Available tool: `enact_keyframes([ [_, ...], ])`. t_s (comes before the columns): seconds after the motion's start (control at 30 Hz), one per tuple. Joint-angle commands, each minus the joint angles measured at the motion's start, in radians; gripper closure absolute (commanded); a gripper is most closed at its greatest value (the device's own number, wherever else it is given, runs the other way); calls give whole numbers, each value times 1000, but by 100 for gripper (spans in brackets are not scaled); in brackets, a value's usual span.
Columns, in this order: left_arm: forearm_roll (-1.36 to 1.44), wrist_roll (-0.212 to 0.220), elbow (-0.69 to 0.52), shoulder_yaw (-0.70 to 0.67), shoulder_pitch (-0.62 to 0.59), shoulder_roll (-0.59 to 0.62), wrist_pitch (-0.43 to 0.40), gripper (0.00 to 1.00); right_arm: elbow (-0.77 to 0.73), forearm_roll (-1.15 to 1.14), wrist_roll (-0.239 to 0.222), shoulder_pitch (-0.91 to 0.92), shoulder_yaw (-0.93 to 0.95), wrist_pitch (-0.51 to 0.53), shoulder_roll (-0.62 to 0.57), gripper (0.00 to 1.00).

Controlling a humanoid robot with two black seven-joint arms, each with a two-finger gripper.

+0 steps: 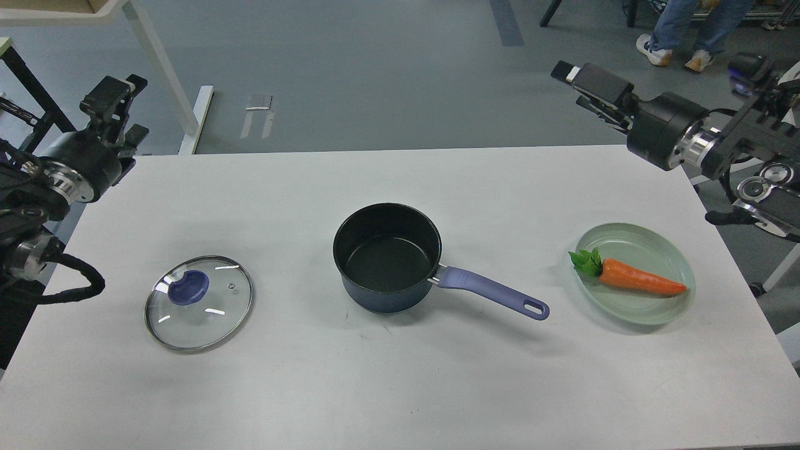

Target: Open pot lid

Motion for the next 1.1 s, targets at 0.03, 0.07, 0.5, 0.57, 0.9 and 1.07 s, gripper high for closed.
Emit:
enact_keyframes([
  [0.03,-30,0,151,-110,1,-169,-41,1,-245,203,9,0,25,-1,170,0],
  [0.07,-45,0,185,-127,2,-201,-64,1,-302,236,9,0,29,-1,207,0],
  [0.5,-382,0,411,-156,10,-384,-256,1,-490,688,8,-128,388,2,489,0],
  [0.57,-413,0,411,-156,13,-390,-262,1,-490,696,2,-142,420,6,515,0],
  [0.9,-421,2,400,-155,16,-395,-263,1,-487,758,-7,-176,494,63,565,0],
  [1.07,-420,0,388,-151,16,-383,-262,1,-474,759,-9,-181,494,72,565,0],
])
